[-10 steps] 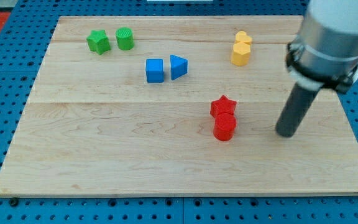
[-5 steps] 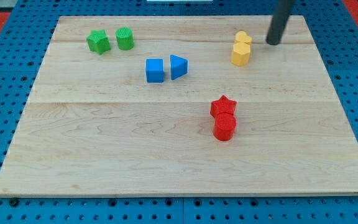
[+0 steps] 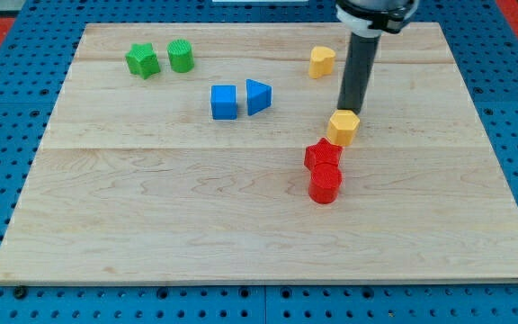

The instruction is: Move yellow hexagon to the top side of the red star

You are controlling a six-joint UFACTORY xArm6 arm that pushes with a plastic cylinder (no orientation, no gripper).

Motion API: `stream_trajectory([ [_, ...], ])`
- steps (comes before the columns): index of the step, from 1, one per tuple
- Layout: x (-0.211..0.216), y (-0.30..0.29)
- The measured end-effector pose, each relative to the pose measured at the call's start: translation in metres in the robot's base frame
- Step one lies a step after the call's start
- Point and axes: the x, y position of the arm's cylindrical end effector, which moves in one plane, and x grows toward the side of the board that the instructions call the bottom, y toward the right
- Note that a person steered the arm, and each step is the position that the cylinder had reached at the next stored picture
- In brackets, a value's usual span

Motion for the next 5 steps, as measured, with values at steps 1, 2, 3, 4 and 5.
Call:
stream_trajectory([
  [1,0.016,0.041],
  [2,0.019,0.027],
  [3,0.019,0.015],
  [4,0.019,-0.004],
  [5,0.019,-0.017],
])
